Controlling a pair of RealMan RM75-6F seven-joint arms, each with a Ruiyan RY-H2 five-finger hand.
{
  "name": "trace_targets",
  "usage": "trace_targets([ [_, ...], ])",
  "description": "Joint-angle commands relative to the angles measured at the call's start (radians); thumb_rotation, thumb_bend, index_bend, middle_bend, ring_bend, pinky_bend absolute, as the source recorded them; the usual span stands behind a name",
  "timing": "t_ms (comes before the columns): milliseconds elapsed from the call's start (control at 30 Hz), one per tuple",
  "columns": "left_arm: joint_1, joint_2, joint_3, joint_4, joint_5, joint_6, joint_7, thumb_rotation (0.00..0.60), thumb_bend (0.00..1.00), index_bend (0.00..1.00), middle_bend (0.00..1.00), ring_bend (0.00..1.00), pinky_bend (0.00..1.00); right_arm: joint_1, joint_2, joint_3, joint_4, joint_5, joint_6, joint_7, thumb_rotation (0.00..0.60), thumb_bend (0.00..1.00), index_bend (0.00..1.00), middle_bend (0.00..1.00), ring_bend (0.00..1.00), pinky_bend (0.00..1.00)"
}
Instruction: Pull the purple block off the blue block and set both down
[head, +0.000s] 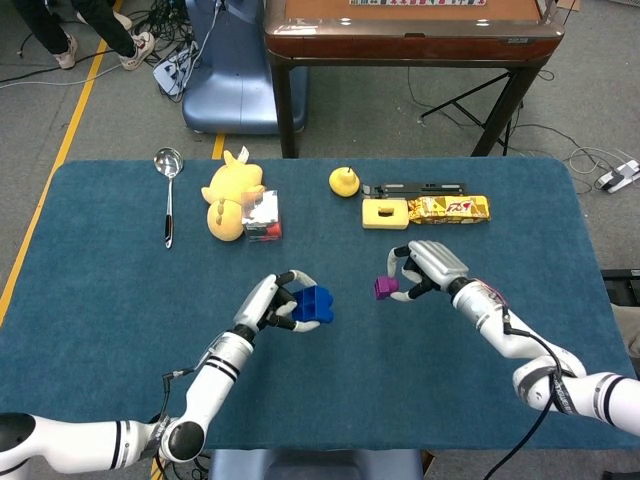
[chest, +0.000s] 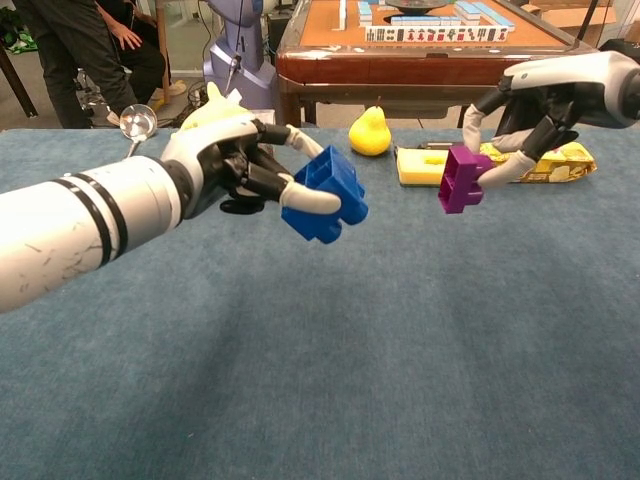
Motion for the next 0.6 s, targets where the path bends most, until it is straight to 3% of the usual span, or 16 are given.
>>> trace_targets([
  [33, -0.009, -0.013, 0.028, 0.029, 0.015, -0.013, 0.039, 0.600, 0.06, 0.67, 1.00, 1.00, 1.00, 0.010, -0.024, -0.029, 0.033, 0.034, 0.003, -0.091, 0.600, 0.45, 0.70, 1.00, 1.00, 1.00],
  [267, -0.024, -0.048, 0.066, 0.098, 0.059, 0.000, 0.124, 0.600, 0.06, 0.65, 1.00, 1.00, 1.00, 0.031, -0.061, -0.063, 0.056, 0.121, 0.024, -0.273, 0.600, 0.44, 0.69, 1.00, 1.00, 1.00],
  [467, -0.032, -0.076, 0.069, 0.137, 0.057, -0.007, 0.162, 0.600, 0.06, 0.63, 1.00, 1.00, 1.00, 0.050, -0.079, -0.084, 0.060, 0.182, 0.026, -0.375, 0.600, 0.40, 0.54, 1.00, 1.00, 1.00],
  [600, -0.034, -0.088, 0.066, 0.157, 0.043, -0.012, 0.185, 0.600, 0.06, 0.63, 1.00, 1.00, 1.00, 0.058, -0.086, -0.091, 0.056, 0.217, 0.022, -0.409, 0.600, 0.33, 0.51, 1.00, 1.00, 1.00],
])
